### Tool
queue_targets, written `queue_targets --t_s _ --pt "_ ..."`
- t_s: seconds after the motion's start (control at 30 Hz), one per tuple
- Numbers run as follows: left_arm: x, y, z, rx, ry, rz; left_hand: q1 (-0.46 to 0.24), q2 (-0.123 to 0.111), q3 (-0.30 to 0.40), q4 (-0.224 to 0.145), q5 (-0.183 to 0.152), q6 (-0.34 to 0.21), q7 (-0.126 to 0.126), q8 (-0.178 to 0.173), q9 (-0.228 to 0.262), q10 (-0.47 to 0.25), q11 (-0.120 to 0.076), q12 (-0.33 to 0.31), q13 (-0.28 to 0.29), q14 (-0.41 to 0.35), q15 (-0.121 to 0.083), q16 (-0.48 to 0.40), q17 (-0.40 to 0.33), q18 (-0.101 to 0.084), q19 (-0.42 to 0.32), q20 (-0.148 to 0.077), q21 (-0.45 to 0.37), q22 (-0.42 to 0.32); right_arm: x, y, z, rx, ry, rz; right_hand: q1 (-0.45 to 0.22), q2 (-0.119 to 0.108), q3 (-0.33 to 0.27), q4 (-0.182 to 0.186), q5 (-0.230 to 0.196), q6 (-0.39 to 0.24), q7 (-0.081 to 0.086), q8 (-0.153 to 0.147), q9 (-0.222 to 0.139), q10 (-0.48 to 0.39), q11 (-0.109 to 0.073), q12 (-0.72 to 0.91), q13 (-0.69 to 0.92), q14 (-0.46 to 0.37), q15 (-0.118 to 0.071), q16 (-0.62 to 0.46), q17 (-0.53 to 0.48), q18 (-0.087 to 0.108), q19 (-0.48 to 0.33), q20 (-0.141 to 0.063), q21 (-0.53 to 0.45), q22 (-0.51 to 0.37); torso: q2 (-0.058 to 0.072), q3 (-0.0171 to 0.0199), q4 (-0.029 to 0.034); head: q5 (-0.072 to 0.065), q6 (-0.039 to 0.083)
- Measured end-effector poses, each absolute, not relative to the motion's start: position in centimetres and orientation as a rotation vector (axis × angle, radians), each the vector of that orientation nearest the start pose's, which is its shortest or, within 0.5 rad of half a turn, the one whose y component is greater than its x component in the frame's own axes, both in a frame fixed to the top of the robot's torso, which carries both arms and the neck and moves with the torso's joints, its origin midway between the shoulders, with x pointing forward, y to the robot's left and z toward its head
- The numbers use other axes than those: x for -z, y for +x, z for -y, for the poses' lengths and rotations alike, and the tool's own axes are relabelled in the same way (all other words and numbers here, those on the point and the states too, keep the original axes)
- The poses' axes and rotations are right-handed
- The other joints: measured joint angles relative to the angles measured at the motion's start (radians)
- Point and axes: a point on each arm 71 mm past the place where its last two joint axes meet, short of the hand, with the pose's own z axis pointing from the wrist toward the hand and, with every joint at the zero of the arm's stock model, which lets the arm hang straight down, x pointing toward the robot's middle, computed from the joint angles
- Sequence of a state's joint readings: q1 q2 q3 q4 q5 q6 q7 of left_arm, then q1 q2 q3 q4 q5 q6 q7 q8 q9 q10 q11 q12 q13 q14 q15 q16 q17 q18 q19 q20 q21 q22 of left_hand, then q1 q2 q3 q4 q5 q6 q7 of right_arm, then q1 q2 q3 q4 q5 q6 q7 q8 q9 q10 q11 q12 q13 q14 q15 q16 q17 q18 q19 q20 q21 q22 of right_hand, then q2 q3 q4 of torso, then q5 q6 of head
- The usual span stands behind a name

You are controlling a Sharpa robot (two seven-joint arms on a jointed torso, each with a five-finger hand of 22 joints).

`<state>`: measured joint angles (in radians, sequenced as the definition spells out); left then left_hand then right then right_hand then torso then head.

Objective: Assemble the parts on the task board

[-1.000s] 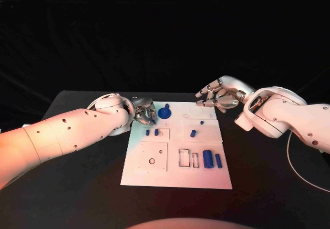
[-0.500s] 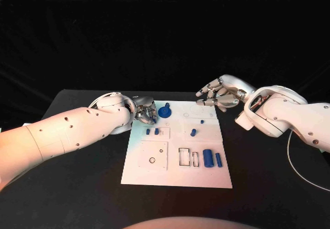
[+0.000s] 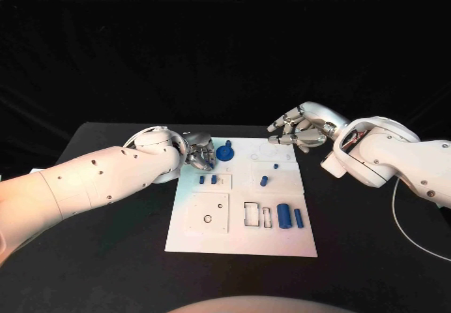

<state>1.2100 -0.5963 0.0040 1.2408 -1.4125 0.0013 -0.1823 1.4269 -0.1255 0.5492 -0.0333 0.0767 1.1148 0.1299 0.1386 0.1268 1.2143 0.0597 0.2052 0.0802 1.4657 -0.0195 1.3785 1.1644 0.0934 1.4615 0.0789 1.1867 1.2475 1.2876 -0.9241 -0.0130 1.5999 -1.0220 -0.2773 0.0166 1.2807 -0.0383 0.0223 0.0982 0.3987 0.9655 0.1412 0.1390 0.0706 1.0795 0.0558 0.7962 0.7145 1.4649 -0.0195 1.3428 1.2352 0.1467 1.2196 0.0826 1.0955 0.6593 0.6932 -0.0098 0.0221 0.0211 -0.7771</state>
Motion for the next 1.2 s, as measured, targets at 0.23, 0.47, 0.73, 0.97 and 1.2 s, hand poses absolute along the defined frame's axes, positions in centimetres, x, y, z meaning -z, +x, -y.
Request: queue_targets --t_s 0.23,0.47,0.73,0.97,1.2 --pt "20.3 53.6 -15.5 0.545 0.170 -1.959 -0.011 -0.011 0.002 -0.002 0.000 -0.012 0.011 -0.019 -0.006 -0.010 0.010 -0.023 0.000 0.000 0.000 -0.005 -0.010 0.000 0.000 0.000 -0.011 -0.004 12.9 48.6 21.5 -0.953 0.149 -1.661 0.000 0.000 0.000 0.000 0.000 0.000 0.000 0.000 0.000 0.000 0.000 0.000 0.000 0.000 0.000 0.000 0.000 0.000 0.000 0.000 0.000 0.000 0.000 0.0000 0.0004 0.000 -0.001" --pt "20.6 53.6 -15.5 0.541 0.171 -1.966 -0.032 -0.032 0.001 -0.005 0.000 -0.068 0.020 -0.056 -0.023 -0.037 0.022 -0.043 -0.002 0.001 0.009 -0.005 -0.017 0.000 -0.004 0.004 -0.016 -0.005 12.9 48.6 21.5 -0.952 0.150 -1.661 -0.004 0.004 0.000 0.006 0.000 0.000 0.000 0.000 0.000 0.000 0.000 0.000 -0.001 0.000 0.000 0.000 -0.002 0.000 0.000 0.000 0.000 -0.003 0.000 -0.0003 0.0003 0.001 -0.002" --pt "20.6 53.7 -15.7 0.537 0.166 -1.962 -0.066 -0.066 -0.032 0.009 0.000 -0.153 0.032 -0.075 -0.051 -0.085 0.031 -0.066 -0.008 0.000 0.015 -0.016 -0.042 0.000 -0.016 0.016 -0.042 -0.019 13.0 48.8 21.7 -0.943 0.156 -1.663 -0.004 0.004 -0.006 0.011 -0.003 -0.009 0.005 0.000 -0.002 -0.021 0.004 -0.001 -0.007 0.000 0.000 -0.016 -0.019 0.000 -0.010 0.002 -0.018 -0.025 0.000 -0.0002 0.0003 0.001 -0.002" --pt "20.6 53.9 -16.9 0.519 0.143 -1.955 -0.070 -0.070 -0.046 0.012 0.000 -0.165 0.036 -0.075 -0.055 -0.107 0.038 -0.072 -0.009 -0.002 0.020 -0.023 -0.061 0.000 -0.022 0.022 -0.065 -0.039 13.1 49.0 22.2 -0.918 0.167 -1.674 0.021 0.009 -0.005 0.023 -0.009 -0.020 0.010 0.000 -0.002 -0.057 0.009 -0.059 -0.064 -0.007 0.007 -0.086 -0.100 0.007 -0.033 0.007 -0.046 -0.071 0.000 -0.0002 0.0003 -0.003 0.000" --pt "20.2 54.1 -19.6 0.514 0.071 -1.957 -0.070 -0.070 -0.079 0.007 0.000 -0.174 0.038 -0.075 -0.058 -0.154 0.046 -0.078 -0.010 -0.025 0.034 -0.064 -0.138 0.016 -0.067 0.030 -0.170 -0.113 13.7 49.7 22.9 -0.832 0.146 -1.702 0.124 0.028 0.076 -0.004 -0.146 -0.030 0.015 0.000 -0.002 -0.085 0.015 -0.225 -0.215 -0.017 0.009 -0.132 -0.153 0.016 -0.036 0.004 -0.061 -0.088 -0.001 -0.0004 0.0000 -0.005 0.005"
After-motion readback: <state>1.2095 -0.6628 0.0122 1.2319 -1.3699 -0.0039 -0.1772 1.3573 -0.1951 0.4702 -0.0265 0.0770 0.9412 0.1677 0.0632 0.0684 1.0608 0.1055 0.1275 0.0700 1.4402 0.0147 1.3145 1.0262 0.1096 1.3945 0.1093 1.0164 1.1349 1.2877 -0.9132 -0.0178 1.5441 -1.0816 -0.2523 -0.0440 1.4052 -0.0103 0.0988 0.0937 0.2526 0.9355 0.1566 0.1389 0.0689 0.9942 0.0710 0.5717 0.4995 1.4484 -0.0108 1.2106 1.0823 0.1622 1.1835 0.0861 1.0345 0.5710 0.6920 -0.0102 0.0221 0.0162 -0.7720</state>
